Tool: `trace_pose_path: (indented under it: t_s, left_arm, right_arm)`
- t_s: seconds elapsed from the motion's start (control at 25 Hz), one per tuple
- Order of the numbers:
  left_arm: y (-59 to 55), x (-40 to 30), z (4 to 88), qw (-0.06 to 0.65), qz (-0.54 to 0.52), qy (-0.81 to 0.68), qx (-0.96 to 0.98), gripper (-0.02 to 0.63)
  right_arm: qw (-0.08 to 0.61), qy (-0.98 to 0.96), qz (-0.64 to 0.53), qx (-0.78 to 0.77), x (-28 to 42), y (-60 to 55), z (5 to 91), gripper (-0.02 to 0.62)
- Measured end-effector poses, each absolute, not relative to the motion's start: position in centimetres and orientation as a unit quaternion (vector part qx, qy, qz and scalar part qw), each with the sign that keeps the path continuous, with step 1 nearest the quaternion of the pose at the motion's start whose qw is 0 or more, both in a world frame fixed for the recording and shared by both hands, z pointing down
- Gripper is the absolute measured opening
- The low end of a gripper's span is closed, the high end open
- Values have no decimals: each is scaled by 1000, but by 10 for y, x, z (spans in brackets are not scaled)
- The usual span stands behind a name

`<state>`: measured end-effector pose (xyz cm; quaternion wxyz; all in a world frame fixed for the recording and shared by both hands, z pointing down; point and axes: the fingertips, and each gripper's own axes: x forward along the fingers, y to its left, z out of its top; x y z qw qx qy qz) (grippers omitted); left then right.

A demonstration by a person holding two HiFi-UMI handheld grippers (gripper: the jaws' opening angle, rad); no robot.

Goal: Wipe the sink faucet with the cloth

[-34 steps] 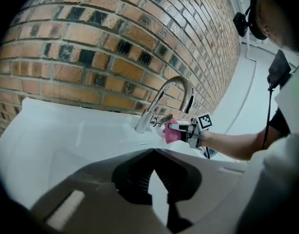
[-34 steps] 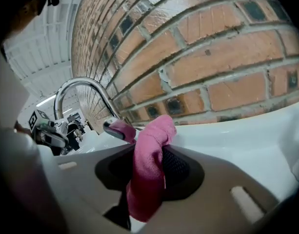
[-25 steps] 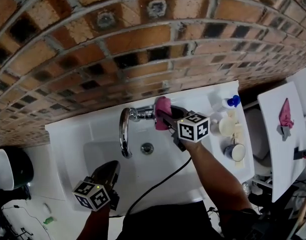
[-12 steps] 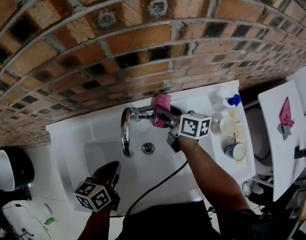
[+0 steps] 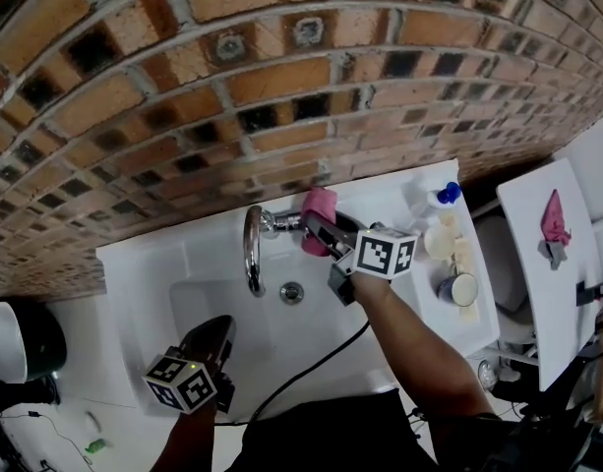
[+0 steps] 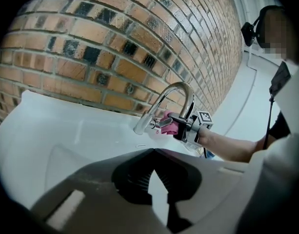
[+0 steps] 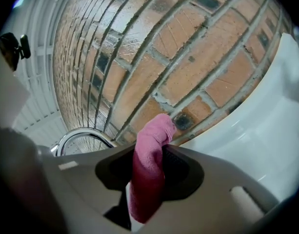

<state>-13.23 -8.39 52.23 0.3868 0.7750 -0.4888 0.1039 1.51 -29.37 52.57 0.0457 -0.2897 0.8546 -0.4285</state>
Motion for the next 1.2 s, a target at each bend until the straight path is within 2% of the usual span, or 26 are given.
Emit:
trace_pose_path:
  t_s: [0.48,0.8,0.96,1.2]
  left_arm:
    - [-64,-131,509,367,100,-479,791,6]
    - [-54,-139,506,362,97,-476,796,6]
    - [-52,-147,508,365,95,-477,794,6]
    - [-49,-154,516,374,100,-482,786,6]
  right_arm:
    - [52,862,-404,-302,23,-268,501,138]
    - [14,900,-347,-263,6,-224,483,140]
    - [-23,913,-341,-222,-23,-205,501,140]
    - [-23,895,-396,-205,-50,-217,545,140]
